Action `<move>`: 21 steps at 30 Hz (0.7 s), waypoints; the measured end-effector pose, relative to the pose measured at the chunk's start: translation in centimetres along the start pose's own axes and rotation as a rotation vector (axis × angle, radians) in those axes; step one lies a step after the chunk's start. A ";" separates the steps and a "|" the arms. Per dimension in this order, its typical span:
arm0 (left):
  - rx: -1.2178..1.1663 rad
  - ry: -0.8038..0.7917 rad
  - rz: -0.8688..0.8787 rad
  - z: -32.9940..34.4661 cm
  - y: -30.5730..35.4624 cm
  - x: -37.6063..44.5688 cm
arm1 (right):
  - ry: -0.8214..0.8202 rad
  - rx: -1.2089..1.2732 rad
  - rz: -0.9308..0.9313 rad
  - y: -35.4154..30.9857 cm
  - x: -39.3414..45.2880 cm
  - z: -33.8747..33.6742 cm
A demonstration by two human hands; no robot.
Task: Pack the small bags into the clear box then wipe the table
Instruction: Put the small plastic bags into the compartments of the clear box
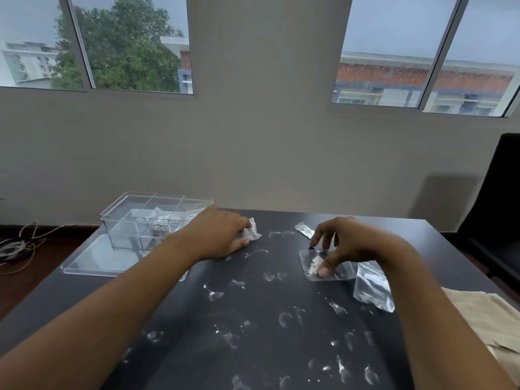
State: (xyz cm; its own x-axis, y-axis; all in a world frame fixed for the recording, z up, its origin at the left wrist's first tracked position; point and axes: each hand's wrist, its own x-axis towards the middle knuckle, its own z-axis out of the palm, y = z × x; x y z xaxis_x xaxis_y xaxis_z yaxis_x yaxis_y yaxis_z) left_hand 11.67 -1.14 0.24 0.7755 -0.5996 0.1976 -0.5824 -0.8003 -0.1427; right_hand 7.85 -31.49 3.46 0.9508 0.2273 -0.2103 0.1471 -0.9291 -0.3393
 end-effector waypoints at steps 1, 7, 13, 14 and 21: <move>0.010 0.026 -0.002 0.1 0.0 0.2 | 0.003 -0.004 -0.010 0.0 0.0 0.1; 0.123 0.125 0.030 0.4 0.7 0.4 | 0.052 -0.058 -0.080 -0.2 0.3 0.6; 0.022 0.262 0.003 0.6 0.3 0.5 | 0.085 0.267 -0.232 1.1 0.2 0.2; 0.023 0.310 0.017 0.3 0.4 0.3 | 0.108 0.310 -0.251 1.1 0.2 0.1; -0.139 0.490 -0.114 -3.1 -0.4 -3.5 | 0.305 0.546 -0.193 -0.8 0.8 0.5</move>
State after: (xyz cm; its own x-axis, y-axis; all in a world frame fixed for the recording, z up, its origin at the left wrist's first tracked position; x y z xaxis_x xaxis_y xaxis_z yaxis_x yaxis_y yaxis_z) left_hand 8.44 1.28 2.61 0.6504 -0.4092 0.6400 -0.5533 -0.8324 0.0301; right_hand 8.34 -30.41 3.11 0.9677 0.2074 0.1435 0.2397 -0.5798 -0.7787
